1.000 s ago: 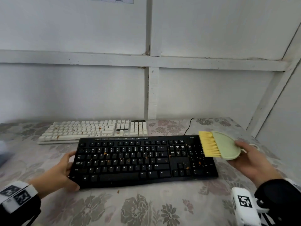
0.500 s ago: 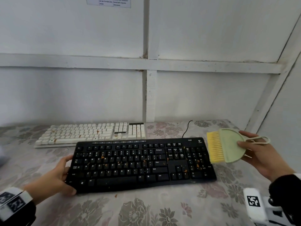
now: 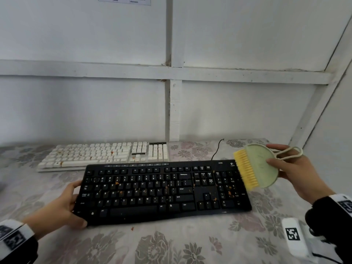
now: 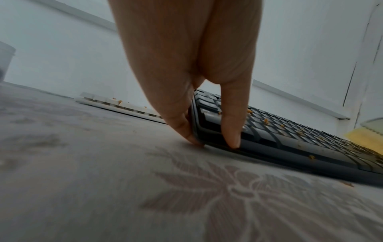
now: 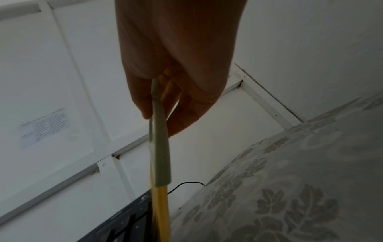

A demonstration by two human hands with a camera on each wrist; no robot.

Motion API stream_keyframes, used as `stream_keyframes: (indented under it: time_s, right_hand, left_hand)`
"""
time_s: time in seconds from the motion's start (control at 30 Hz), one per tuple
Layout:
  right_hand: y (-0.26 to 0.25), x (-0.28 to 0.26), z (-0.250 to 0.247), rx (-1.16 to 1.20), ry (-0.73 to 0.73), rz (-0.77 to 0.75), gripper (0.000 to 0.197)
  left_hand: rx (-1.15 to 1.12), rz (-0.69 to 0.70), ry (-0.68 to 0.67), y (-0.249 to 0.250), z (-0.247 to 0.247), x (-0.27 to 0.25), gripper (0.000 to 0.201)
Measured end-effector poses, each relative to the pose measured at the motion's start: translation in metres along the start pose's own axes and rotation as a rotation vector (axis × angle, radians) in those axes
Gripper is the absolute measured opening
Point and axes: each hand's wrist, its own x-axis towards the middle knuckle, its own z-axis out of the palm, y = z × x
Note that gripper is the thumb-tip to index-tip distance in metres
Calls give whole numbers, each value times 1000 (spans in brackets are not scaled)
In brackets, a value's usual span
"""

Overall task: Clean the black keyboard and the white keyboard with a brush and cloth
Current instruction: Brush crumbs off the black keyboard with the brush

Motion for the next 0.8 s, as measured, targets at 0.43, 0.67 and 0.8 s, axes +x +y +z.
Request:
stream_keyframes:
  time_s: [0.43,0.67,0.8]
  right_hand:
    - [-11,-8,2,-146,-66,4,32]
    - [1,-39,2,-292,-124,32,26]
    - [-3,-49,-5,-324,-163,97,21]
  left_hand:
    - [14,14,25,-2,0,3,126]
    - [-6,22,36,-2,1,1,125]
    - [13,10,39,-1,1,2,127]
